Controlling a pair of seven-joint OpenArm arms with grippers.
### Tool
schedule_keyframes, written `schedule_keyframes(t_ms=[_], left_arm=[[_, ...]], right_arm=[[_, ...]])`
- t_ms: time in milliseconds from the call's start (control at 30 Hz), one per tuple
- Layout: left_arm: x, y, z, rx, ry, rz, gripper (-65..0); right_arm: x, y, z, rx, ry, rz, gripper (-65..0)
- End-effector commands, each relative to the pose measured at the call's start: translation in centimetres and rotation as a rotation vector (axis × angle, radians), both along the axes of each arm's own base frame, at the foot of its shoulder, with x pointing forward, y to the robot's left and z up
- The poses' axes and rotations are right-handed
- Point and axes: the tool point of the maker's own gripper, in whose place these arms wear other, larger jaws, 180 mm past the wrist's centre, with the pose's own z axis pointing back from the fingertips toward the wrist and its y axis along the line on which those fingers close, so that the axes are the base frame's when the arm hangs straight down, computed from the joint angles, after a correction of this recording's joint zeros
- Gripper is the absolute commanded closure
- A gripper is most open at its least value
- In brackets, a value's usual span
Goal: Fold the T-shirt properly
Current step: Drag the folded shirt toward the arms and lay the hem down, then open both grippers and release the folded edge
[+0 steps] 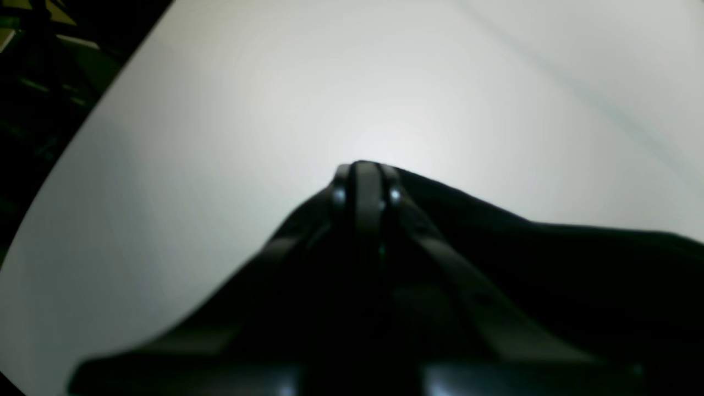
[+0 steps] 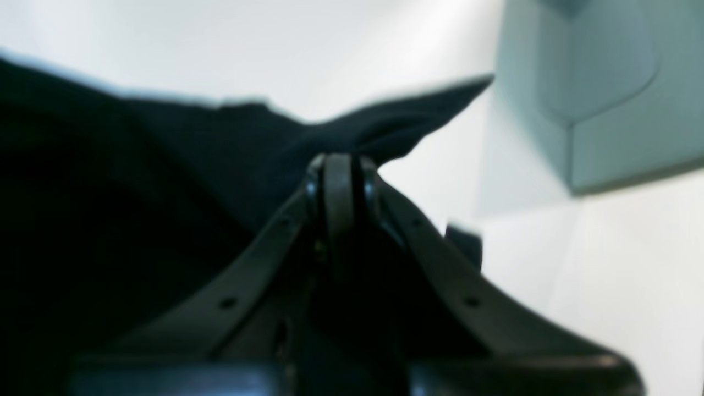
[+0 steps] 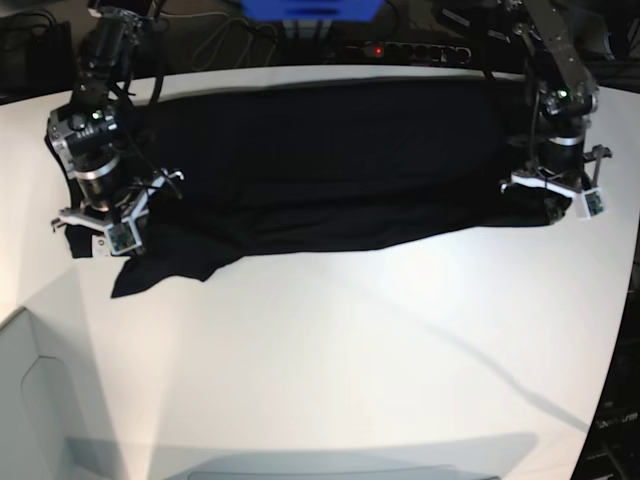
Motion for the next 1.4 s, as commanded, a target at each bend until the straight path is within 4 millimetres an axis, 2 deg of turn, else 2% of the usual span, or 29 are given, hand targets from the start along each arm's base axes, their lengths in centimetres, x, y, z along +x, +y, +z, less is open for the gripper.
schedule_keyframes(t_ms=[0, 133, 333, 533, 733, 900, 1067, 1167, 1367], left_arm=[[0.0, 0.4, 1.1, 0.032, -0.031, -0.004, 0.0], [-2.0, 2.1, 0.6, 0.023, -0.005, 0.05, 0.0], [-4.1, 3.9, 0.9, -0.037, -0.008, 0.084, 0.0], [-5.3, 4.1, 0.3, -0.049, 0.019, 0.087, 0.0], [-6.2, 3.7, -0.6, -0.063, 0.052, 0.088, 0.0], [-6.5, 4.1, -1.5, -0.07, 0.076, 0.1, 0.0], [-6.8, 4.5, -2.2, -0.074, 0.097, 0.108, 0.0], [-6.9, 4.6, -2.2, -0.074, 0.098, 0.109, 0.0], [-6.5, 4.6, -2.0, -0.073, 0.088, 0.108, 0.0]], right_arm=[[0.0, -0.2, 0.8, -0.001, -0.029, 0.0, 0.0], [-2.4, -1.4, -1.0, 0.019, 0.032, -0.045, 0.0], [-4.8, -3.4, -1.7, 0.068, 0.066, -0.096, 0.0], [-6.3, -4.2, -2.4, 0.047, 0.109, -0.079, 0.0], [-7.5, -7.5, -2.0, 0.02, 0.106, -0.182, 0.0], [-8.6, -8.9, -2.1, 0.005, 0.122, -0.232, 0.0], [-11.0, -8.4, -3.5, 0.016, 0.188, -0.233, 0.0], [-12.3, -7.1, -4.5, 0.049, 0.223, -0.228, 0.0], [-13.7, -6.7, -4.9, 0.057, 0.233, -0.217, 0.0]])
